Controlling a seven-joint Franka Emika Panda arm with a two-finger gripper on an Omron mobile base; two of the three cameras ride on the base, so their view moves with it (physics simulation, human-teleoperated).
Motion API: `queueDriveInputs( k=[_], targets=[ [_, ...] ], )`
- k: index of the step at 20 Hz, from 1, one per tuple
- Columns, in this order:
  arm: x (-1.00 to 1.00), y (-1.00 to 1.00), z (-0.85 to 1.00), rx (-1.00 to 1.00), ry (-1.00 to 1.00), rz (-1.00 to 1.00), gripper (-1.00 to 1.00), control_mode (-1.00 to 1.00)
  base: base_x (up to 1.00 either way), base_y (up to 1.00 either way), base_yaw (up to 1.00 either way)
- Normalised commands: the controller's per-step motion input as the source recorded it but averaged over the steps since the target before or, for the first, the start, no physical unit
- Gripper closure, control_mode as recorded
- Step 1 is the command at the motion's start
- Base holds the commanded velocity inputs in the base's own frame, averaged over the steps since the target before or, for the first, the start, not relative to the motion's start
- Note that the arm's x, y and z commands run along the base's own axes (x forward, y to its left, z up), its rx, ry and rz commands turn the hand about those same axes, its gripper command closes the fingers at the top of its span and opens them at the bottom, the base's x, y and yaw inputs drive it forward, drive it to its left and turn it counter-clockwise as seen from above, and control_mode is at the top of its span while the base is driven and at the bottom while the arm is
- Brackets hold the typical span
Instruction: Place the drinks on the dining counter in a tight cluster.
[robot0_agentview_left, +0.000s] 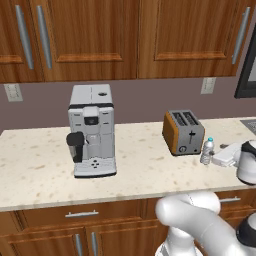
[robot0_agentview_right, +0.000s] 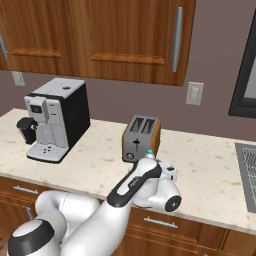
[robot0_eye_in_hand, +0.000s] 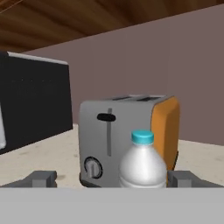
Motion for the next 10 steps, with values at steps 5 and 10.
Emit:
queueDriveInputs(
  k=[5, 10],
  targets=[
    [0.25, -0.15, -0.21, 0.0, 0.0, -0.01, -1.0, -1.0, 0.0, 0.0, 0.0],
    [0.3, -0.12, -0.22, 0.0, 0.0, 0.0, -1.0, -1.0, 0.0, 0.0, 0.0]
  ],
)
